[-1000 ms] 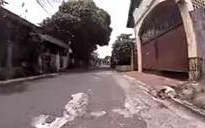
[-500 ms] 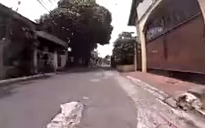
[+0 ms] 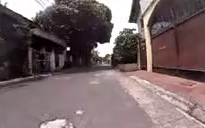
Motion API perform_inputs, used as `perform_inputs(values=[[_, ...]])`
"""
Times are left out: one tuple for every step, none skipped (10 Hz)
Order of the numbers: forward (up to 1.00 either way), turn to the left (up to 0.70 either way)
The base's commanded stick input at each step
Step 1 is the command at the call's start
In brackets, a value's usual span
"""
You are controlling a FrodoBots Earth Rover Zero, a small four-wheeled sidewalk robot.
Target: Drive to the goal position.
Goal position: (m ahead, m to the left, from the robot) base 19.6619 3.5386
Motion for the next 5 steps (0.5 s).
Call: perform_inputs(values=[[1.00, 0.00], [1.00, 0.00], [1.00, 0.00], [1.00, 0.00], [1.00, 0.00]])
